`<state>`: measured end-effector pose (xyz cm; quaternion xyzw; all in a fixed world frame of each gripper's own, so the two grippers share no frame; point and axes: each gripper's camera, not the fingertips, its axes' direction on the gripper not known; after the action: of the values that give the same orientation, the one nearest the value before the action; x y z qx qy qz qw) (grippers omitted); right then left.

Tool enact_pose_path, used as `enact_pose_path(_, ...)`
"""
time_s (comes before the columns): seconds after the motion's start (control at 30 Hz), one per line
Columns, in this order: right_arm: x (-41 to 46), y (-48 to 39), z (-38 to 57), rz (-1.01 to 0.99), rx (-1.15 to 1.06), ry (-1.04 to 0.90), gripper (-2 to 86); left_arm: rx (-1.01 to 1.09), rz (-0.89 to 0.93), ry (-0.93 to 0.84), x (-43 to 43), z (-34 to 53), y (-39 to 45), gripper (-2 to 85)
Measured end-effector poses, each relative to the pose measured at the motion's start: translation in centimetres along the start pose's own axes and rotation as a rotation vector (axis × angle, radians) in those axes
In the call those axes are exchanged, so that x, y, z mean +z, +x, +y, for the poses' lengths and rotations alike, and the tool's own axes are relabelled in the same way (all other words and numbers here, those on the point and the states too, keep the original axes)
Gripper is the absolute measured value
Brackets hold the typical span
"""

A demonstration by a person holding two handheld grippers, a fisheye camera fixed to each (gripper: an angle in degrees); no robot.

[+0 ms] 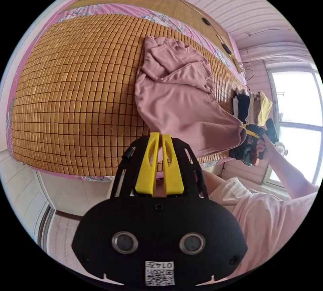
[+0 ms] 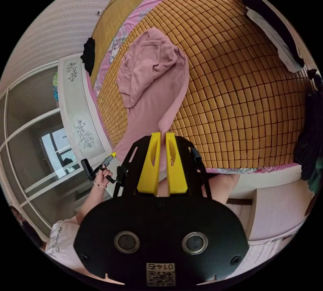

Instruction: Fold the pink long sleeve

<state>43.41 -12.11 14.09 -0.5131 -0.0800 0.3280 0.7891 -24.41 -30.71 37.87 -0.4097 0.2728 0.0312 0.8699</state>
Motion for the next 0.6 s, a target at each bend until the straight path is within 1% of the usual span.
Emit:
enact_pose_path(0.07,2.1,0.1,-0.7,0.108,-0.049,-0.079,1.5,0.017,-0.041,-0.013,0.0,0.2,0.3,-1.0)
enact_pose_path(0.13,2.9,-0.2,-1.1,0.155,-0.108,-0.114,1.5,0.019,-0.029,-0.012,-0.9,0.3,0.4,-1.0)
enact_pose_path(0.27,4.0,-0.2,-0.9,0.236,-0.239,-0.16,1.3,0.055,-0.088,0.007,-3.0,2.2,0.8,-0.9)
enact_pose_path(0.4,6.9,2.5,-1.1,0.328,-0.267,-0.247,0.7,-0.008,-0.14,-0.038,-0.1,5.0,-0.7,-0.9)
enact_pose_path(0.5,9.8,6.0,-1.8,0.365,-0.238,-0.333,0.1,-0.058,-0.118,-0.073,2.8,6.2,-2.2,-0.9)
enact_pose_path(0.6,11.7,8.2,-2.0,0.416,-0.243,-0.327,-0.1,-0.01,-0.122,-0.117,5.3,6.3,-3.0,-0.8)
